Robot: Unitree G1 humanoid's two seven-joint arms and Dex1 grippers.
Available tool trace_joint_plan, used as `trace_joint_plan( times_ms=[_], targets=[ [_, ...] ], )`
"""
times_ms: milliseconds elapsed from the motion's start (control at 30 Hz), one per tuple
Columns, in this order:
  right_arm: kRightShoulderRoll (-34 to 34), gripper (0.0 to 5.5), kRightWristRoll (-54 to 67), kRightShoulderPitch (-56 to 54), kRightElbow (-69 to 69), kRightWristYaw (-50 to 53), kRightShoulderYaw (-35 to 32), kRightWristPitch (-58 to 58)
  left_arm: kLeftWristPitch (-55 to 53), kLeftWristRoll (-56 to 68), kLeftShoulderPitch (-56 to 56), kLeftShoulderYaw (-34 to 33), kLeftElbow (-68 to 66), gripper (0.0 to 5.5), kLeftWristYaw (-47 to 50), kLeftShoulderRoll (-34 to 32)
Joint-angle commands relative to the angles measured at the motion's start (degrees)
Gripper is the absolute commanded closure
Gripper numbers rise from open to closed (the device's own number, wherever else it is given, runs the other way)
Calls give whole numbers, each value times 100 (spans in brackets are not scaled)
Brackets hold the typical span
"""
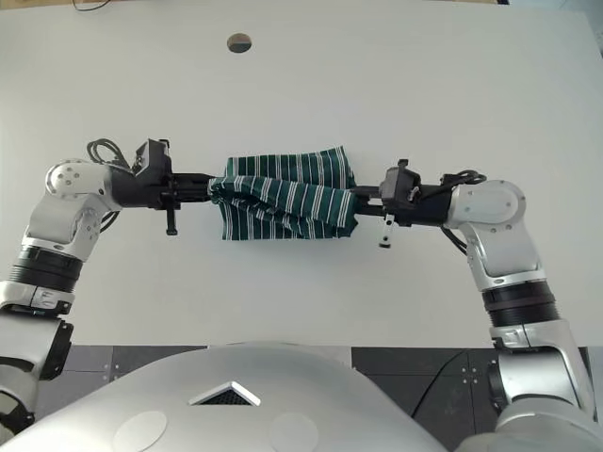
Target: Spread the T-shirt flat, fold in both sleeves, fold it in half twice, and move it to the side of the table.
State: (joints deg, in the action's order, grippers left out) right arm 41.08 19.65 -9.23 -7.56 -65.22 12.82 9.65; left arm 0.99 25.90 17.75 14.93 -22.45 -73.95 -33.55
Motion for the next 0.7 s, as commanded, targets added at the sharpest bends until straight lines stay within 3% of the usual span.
trace_joint_plan(
  times_ms=[33,500,567,700],
  targets=[
    [-257,540,-356,-338,-390,222,-73,-19,123,-364,315,-138,-279,538,38,146],
    [-1112,540,-1067,-1078,-1791,835,-161,160,263,-1503,926,-401,-1442,538,1345,840],
    [-1170,540,-1095,-1062,-1862,825,-153,124,242,-1590,913,-372,-1531,499,1289,879],
    [-1258,460,-1199,-1080,-2033,1006,-212,96,258,-1858,1016,-411,-1897,433,1569,935]
  ],
)
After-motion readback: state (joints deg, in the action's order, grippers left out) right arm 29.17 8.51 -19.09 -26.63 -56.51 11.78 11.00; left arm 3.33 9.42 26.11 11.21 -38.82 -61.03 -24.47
